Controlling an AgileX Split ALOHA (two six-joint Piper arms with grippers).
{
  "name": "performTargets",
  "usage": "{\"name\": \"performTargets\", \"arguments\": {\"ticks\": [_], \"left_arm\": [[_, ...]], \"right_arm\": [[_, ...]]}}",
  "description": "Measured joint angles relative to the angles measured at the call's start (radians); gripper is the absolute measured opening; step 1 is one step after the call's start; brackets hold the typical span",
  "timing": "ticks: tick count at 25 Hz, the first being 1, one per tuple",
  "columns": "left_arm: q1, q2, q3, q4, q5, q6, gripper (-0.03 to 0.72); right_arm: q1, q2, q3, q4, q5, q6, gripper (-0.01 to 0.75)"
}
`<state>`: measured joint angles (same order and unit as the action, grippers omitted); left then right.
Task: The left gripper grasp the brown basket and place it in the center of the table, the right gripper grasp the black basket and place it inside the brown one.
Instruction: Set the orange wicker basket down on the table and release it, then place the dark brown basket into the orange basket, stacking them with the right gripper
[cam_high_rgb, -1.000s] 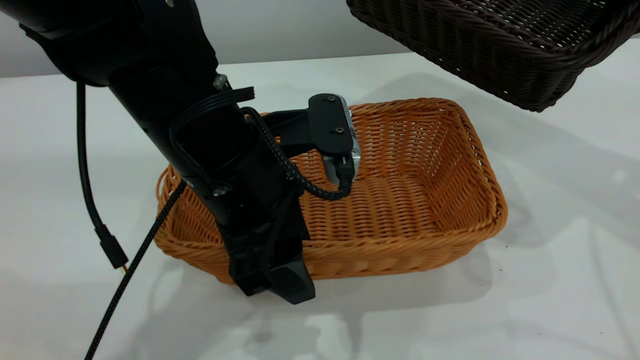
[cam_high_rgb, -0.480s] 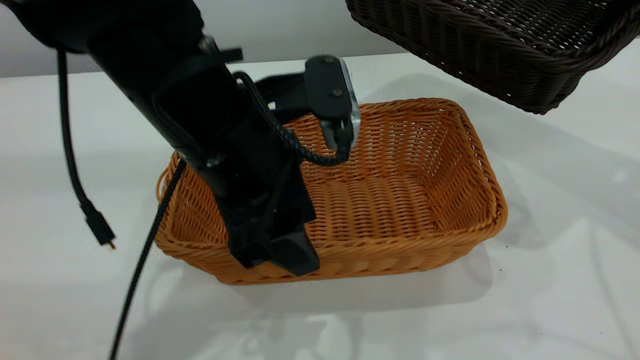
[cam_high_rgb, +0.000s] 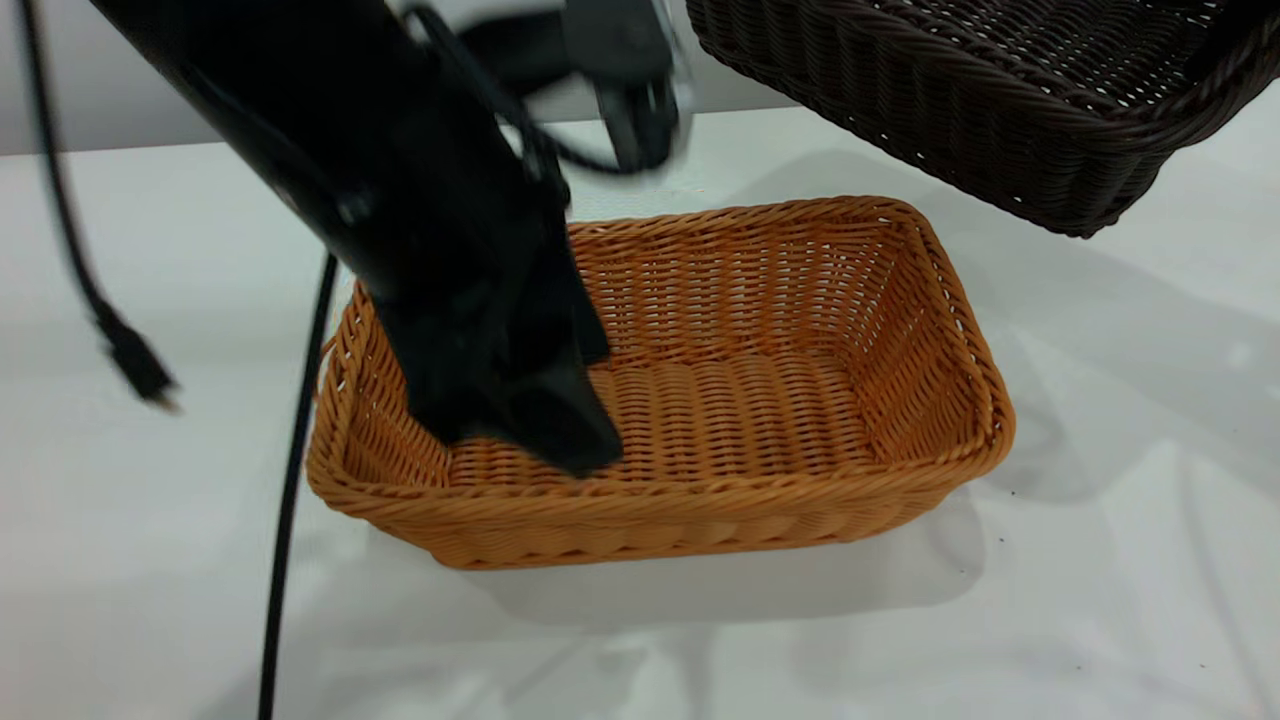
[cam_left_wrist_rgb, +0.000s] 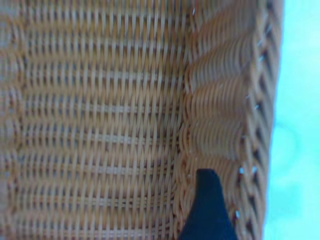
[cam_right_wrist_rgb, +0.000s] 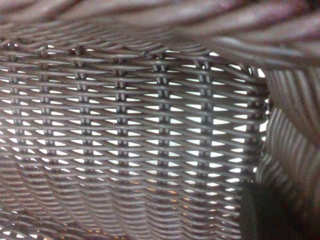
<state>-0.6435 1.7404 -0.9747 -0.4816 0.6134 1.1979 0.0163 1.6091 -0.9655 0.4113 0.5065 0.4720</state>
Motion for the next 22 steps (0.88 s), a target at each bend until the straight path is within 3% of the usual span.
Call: {"name": "performTargets", "arguments": {"ticks": [10,18,22], "left_arm": [[-0.059,-0.259,0.000,0.040,0.085,-0.082,0.472],[-0.059,-0.459,0.000,0.073,0.064,-0.137,0.472],[-0.059,-0.556,0.000,0.072,-0.016,-0.139,0.472]], "right_arm": [[0.000,0.001,0.000,0.007,0.001,0.004,0.120],[0.004,0.001,0.000,-0.001,0.030,0.000,0.120],[0.005,0.001,0.000,-0.003,0.034,-0.011,0.120]]}}
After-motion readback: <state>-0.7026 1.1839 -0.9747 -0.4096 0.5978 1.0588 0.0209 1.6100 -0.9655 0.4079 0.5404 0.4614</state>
